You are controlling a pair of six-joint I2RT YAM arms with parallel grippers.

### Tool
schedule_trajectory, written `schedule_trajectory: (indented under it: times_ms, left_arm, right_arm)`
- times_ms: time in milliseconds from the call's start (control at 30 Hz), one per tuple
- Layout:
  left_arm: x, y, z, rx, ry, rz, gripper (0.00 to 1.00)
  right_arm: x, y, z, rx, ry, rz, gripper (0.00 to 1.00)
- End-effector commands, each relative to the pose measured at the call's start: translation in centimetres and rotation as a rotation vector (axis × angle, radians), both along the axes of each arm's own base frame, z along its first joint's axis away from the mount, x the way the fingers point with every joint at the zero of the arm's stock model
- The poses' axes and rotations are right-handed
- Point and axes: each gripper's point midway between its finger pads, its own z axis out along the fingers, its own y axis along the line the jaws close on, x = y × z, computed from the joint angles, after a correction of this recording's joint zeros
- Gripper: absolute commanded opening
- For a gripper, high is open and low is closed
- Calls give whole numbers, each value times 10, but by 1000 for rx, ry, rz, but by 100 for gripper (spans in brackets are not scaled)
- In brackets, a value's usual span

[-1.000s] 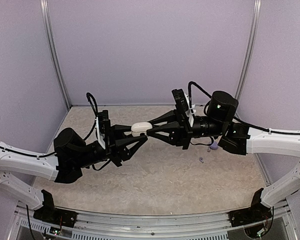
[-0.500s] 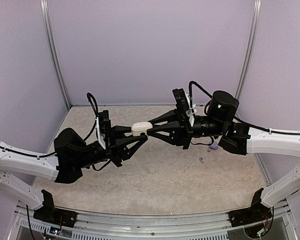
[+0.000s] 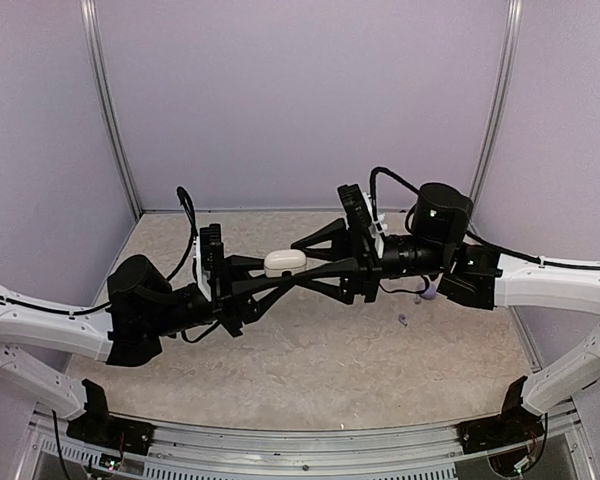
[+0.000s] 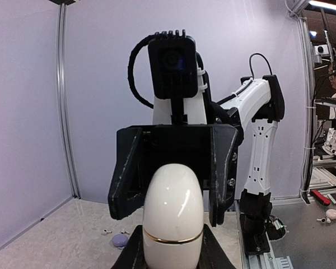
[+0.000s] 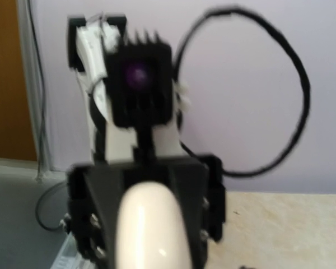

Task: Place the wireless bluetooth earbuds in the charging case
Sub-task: Pass from the right arm to the left, then pass from the left arm to the right

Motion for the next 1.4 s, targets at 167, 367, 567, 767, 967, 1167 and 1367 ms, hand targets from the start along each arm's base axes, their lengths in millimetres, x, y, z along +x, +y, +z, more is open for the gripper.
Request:
schedule_trajectory:
  times_ms: [167, 367, 567, 767, 967, 1167, 1367]
  left_arm:
    - [-18, 7, -34, 156, 8, -61, 17]
    - [-22, 5, -49, 197, 18, -85, 11]
    - [-15, 4, -51, 184, 40, -58, 8]
    - [-11, 3, -53, 185, 54, -44, 8]
    - [-8, 4, -51, 178, 59, -30, 8]
    - [-8, 4, -49, 173, 62, -31, 8]
    - [-7, 4, -48, 170, 57, -29, 8]
  right_arm:
    - [5, -11, -3, -121, -72, -56, 69]
    - [1, -5, -19, -175, -42, -2, 70]
    - [-3, -1, -24, -184, -28, 43, 63]
    - [-6, 1, -30, -200, -22, 65, 48]
    - [-10, 4, -33, -204, -14, 81, 41]
    - [-12, 6, -36, -208, -9, 91, 36]
    - [-10, 6, -35, -206, -8, 83, 25]
